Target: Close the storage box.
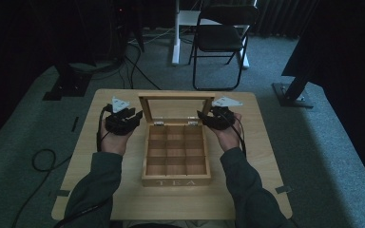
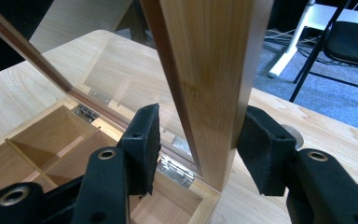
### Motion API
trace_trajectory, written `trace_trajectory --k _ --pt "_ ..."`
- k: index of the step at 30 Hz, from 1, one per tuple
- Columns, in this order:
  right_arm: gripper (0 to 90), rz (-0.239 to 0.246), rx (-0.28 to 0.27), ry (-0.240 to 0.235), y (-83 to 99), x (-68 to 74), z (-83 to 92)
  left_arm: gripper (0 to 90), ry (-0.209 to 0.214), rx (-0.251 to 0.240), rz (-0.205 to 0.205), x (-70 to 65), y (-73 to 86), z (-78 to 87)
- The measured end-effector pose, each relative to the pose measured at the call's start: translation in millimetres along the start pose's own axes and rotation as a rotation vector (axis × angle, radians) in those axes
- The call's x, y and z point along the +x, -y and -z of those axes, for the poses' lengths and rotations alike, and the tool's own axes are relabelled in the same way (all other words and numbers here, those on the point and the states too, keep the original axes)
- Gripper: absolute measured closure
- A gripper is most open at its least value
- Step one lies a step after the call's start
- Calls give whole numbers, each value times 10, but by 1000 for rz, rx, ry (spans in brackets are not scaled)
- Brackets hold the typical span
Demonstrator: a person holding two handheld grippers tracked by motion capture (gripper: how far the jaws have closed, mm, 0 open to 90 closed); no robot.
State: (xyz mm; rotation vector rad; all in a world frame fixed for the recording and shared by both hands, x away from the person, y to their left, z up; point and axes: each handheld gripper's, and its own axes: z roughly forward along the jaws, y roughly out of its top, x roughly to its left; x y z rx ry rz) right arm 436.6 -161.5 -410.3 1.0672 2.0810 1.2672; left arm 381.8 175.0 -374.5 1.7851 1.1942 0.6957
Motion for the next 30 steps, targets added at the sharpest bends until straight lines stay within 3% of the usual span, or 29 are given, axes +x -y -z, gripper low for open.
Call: trace_trajectory --k 12,17,30 --pt "499 -3 15 10 49 13 33 702 7 -18 -2 -56 -30 6" --pt "520 12 18 3 94 17 125 720 12 -24 -9 -70 -36 32" --pt "723 79 -12 16 77 71 419 766 28 -20 -19 -116 -4 59"
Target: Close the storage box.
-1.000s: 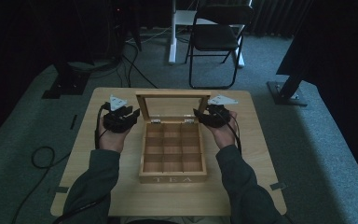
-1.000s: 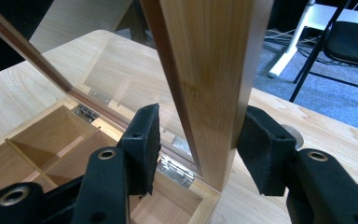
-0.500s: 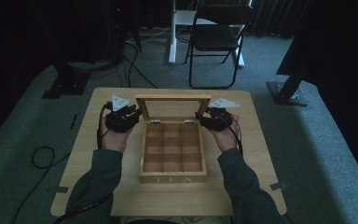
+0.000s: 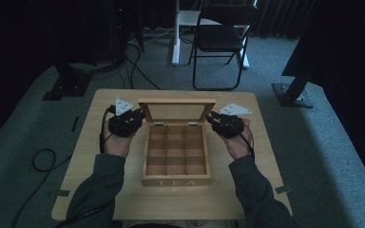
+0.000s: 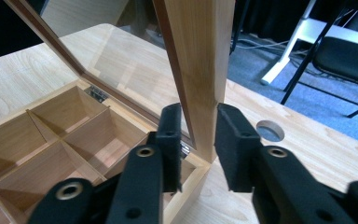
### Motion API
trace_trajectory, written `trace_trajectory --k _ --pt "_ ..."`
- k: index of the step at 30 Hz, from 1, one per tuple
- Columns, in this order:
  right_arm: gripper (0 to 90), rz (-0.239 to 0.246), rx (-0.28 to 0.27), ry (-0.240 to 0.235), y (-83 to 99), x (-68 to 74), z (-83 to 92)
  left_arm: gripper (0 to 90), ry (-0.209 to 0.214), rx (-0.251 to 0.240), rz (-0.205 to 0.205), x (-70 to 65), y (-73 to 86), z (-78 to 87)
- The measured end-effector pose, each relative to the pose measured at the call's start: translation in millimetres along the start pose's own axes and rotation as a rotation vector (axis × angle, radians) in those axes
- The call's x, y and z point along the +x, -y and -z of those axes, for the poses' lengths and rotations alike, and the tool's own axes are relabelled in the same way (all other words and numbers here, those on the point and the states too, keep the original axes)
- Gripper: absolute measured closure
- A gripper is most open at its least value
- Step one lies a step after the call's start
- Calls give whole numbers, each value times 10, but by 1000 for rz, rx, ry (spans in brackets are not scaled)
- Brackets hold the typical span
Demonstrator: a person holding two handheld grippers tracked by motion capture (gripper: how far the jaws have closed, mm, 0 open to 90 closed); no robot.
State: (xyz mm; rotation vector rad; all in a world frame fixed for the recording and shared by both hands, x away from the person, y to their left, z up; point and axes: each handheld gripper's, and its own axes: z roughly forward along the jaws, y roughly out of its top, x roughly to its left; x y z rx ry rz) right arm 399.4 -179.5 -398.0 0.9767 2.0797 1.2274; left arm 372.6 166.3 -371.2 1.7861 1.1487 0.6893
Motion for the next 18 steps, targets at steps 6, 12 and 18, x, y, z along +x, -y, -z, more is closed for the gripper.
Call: trace_trajectory --k 6,12,18 --pt "766 18 -8 22 -23 25 47 766 1 1 -4 -8 20 15" --pt "783 20 -14 31 -29 53 100 765 -1 1 -9 -34 62 47" --pt "780 23 -22 24 -23 76 159 764 2 4 -14 -48 93 72"
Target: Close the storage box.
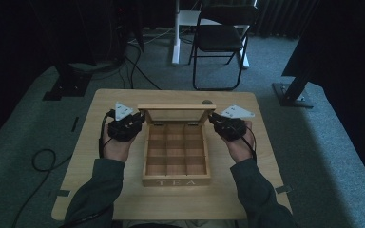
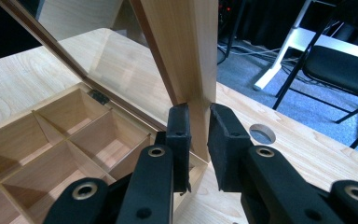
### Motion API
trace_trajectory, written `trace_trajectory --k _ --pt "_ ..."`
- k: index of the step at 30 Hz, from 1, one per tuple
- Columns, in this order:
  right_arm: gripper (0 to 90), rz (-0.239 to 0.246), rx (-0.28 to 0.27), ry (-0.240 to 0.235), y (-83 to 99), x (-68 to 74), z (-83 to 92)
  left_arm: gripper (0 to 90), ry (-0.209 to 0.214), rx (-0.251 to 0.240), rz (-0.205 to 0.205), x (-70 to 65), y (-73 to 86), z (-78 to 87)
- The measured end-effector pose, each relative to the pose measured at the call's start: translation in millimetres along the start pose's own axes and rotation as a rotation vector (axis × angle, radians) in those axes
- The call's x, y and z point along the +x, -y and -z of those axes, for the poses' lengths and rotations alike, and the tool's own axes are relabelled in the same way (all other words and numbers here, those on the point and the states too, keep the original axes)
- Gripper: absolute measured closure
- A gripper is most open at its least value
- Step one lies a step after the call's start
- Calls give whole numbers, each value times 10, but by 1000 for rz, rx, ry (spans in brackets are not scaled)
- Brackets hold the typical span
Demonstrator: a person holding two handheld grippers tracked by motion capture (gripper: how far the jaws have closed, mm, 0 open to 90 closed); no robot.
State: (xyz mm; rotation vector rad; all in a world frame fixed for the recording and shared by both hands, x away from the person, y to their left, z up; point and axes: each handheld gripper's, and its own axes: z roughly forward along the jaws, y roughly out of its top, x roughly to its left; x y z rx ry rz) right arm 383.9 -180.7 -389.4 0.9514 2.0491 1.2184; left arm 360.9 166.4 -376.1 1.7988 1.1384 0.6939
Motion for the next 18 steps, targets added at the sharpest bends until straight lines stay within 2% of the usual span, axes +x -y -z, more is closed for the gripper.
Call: trace_trajectory --k 11,18 --pt "699 16 -10 12 19 126 121 762 11 -1 0 -9 47 29" --pt "680 7 12 6 11 166 170 762 21 2 -7 -19 84 64"
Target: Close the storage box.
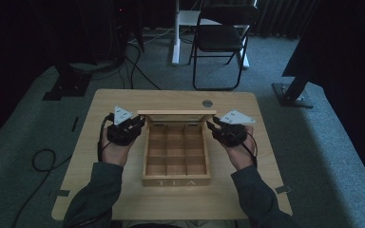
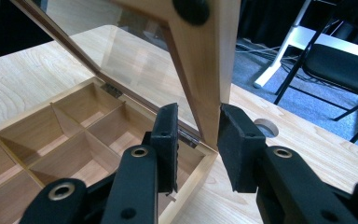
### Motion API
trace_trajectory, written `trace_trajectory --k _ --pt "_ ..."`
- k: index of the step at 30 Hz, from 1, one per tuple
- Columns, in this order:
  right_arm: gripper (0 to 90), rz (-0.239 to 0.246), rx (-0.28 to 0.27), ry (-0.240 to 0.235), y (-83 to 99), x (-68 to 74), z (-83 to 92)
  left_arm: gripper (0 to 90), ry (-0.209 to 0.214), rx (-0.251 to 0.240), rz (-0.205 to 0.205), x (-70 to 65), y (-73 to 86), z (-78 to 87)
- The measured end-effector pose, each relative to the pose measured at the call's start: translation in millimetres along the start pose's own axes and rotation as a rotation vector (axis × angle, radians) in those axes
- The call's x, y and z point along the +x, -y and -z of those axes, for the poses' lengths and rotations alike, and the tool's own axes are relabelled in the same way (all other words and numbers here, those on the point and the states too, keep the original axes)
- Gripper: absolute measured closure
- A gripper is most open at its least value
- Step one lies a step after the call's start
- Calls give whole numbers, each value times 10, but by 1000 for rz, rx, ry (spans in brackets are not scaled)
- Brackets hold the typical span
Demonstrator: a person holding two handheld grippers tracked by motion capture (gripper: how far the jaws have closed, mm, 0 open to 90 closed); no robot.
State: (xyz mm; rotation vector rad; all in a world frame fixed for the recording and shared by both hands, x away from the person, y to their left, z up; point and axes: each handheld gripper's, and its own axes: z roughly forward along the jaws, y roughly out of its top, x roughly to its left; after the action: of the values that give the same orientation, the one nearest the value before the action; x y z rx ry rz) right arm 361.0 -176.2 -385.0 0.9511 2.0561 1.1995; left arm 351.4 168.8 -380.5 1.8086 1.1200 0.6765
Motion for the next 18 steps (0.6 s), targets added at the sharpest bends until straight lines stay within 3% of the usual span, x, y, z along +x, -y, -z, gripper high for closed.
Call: trace_trajectory --k 18 --pt "709 -15 -11 2 -4 50 120 760 17 3 -8 -33 101 72"
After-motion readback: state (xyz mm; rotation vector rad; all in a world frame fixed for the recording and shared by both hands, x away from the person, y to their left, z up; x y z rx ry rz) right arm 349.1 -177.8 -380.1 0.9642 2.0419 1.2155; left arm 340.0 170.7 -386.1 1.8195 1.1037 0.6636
